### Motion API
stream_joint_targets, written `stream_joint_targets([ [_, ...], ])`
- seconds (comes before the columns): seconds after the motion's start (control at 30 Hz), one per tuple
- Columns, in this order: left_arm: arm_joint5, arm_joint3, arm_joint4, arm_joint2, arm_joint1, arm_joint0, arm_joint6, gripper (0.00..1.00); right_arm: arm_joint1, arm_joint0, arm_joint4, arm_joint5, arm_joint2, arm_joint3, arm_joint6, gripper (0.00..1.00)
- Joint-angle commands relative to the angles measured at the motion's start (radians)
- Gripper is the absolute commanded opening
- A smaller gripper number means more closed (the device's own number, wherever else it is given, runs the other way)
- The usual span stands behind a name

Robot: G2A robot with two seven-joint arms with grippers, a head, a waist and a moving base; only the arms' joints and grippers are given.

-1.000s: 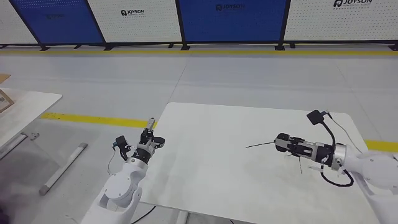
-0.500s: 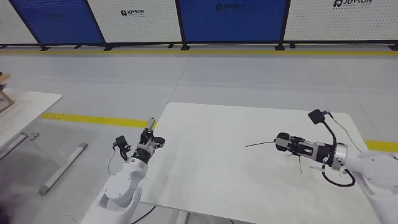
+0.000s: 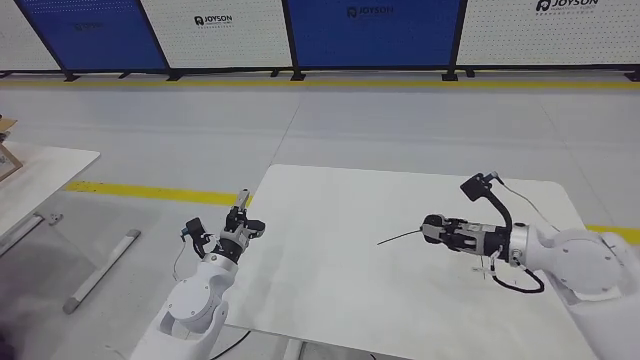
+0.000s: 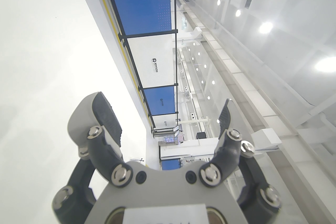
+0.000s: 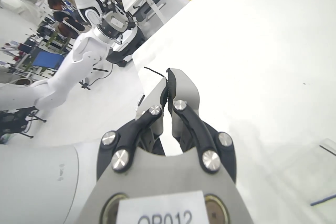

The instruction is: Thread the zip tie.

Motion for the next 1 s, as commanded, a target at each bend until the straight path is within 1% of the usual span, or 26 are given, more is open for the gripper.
stream_joint_targets([
  [0.0, 0.0, 0.0, 0.0, 0.0, 0.0, 0.0, 0.0, 1.0, -0.008, 0.025, -0.02, 0.0, -0.038, 0.038, -0.021, 0.0],
  [0.03, 0.0, 0.0, 0.0, 0.0, 0.0, 0.0, 0.0, 1.0, -0.01, 0.029, -0.017, 0.0, -0.043, 0.046, -0.024, 0.0],
  [0.6, 0.0, 0.0, 0.0, 0.0, 0.0, 0.0, 0.0, 1.0, -0.01, 0.029, -0.017, 0.0, -0.043, 0.046, -0.024, 0.0],
  [0.73, 0.0, 0.0, 0.0, 0.0, 0.0, 0.0, 0.0, 1.0, -0.011, 0.032, -0.126, 0.0, -0.05, 0.006, -0.081, 0.0],
  [0.8, 0.0, 0.0, 0.0, 0.0, 0.0, 0.0, 0.0, 1.0, -0.014, 0.053, -0.17, 0.0, -0.064, -0.005, -0.097, 0.0],
  [0.87, 0.0, 0.0, 0.0, 0.0, 0.0, 0.0, 0.0, 1.0, -0.018, 0.075, -0.218, 0.0, -0.095, -0.022, -0.106, 0.0],
  [0.97, 0.0, 0.0, 0.0, 0.0, 0.0, 0.0, 0.0, 1.0, -0.025, 0.103, -0.24, 0.0, -0.148, -0.037, -0.108, 0.0],
])
